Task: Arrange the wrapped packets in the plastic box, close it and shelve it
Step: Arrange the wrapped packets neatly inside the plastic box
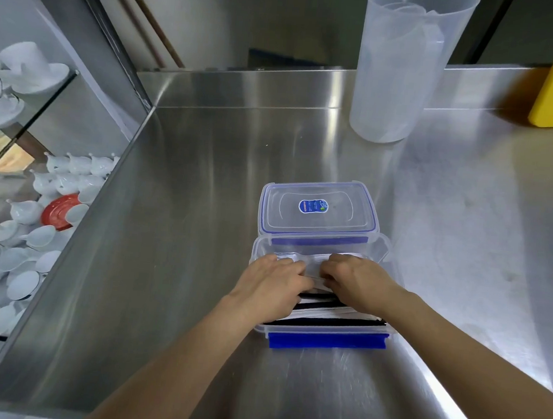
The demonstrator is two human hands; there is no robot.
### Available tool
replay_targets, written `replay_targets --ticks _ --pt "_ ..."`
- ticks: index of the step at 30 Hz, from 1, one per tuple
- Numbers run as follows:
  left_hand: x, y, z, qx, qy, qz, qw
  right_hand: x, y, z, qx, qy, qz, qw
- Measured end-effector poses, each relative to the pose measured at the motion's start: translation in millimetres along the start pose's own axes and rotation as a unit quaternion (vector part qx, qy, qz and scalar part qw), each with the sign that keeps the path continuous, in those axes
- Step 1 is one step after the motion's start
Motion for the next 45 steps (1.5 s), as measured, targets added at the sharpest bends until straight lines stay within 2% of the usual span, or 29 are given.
replay_targets --ticks 3,7,10,15,19,25,32,41,45 --pt "0.1 0.2 1.2 -0.011 0.020 0.022 0.999 -2.6 1.9 -1.5 -0.008 -0.018 -0.007 1.000" --pt "-1.3 -1.5 1.4 -0.030 0.022 0.030 0.999 -11.2 7.7 -7.4 -0.064 -0.067 0.017 0.996" --pt "-1.3 -1.2 0.7 -0.037 0.018 0.031 0.999 -16.2 15.6 -11.8 -0.112 -0.046 0.032 0.992" --pt "-2.5 -1.8 0.1 -0.041 0.005 0.016 0.999 -9.2 12.6 -10.0 -0.080 0.045 0.000 0.996" --pt "-3.9 -1.0 0.6 -0.034 0.014 -0.018 0.999 -6.2 10.0 -8.2 -0.063 0.057 -0.005 0.996" --pt "-1.6 -2.0 1.3 -0.032 0.016 -0.007 0.999 -6.4 7.8 -7.4 -0.054 0.029 0.012 0.998" --pt "-1.9 -3.3 1.3 -0.044 0.004 0.002 0.999 -8.0 9.8 -8.9 -0.061 0.057 0.024 0.996" --pt "-1.2 -2.9 2.5 -0.046 0.012 0.008 0.999 -9.1 10.6 -8.5 -0.053 0.026 0.007 0.998" --pt "2.0 -1.5 3.0 -0.056 0.018 0.019 0.998 -15.7 16.0 -12.4 -0.105 -0.004 0.034 0.994"
Point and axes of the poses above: each hand's wrist, its own z-axis towards the middle knuckle, its own x-axis out of the palm, y = z × x, the point moved 4 cm from there along z, towards the middle knuckle, and after that the axes turned 7 degrees about z, right-handed, at the moved point
